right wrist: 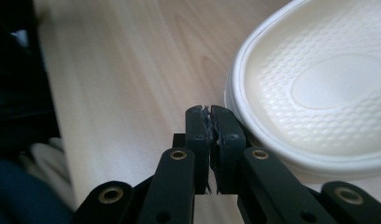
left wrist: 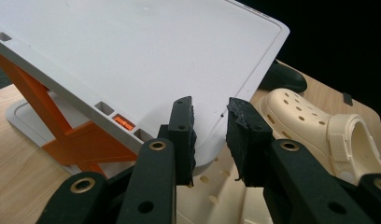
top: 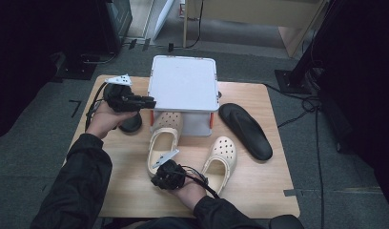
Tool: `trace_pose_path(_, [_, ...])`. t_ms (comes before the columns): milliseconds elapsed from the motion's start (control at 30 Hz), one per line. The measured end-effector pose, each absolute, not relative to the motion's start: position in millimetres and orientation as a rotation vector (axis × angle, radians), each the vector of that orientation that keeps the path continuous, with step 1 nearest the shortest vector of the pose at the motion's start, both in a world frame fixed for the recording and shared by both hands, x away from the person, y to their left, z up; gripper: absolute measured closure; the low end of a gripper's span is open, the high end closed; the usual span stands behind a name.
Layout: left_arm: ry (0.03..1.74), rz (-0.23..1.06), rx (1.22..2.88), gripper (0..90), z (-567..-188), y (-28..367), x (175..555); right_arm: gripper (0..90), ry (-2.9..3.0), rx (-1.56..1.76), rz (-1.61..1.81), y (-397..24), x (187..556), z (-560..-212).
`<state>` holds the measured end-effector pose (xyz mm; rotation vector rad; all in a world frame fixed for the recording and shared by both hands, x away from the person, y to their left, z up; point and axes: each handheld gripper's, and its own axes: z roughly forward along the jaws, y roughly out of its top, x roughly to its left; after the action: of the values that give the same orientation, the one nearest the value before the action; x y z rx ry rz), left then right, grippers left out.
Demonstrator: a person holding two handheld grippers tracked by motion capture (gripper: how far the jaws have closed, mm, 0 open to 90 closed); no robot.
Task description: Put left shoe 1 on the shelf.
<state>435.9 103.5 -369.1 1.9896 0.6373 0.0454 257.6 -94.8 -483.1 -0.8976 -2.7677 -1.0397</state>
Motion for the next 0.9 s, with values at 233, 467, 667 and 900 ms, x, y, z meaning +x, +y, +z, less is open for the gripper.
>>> trace_pose_path(233, [0.639, 0.045, 1.987, 72.2, -369, 104, 436, 88.6, -2.875, -0.878, -1.08, -106, 275, -474])
trace_pose_path(467, [0.643, 0.034, 1.979, 72.6, -370, 105, 437, 86.7, -2.957, -0.864, -1.188, -116, 295, -467])
trace_pose_path(667, [0.647, 0.038, 1.978, 72.4, -370, 104, 436, 87.3, -2.98, -0.853, -1.172, -115, 317, -467])
trace_pose_path(900, [0.65, 0.033, 1.97, 72.5, -371, 105, 436, 87.3, -2.959, -0.883, -1.197, -114, 331, -465])
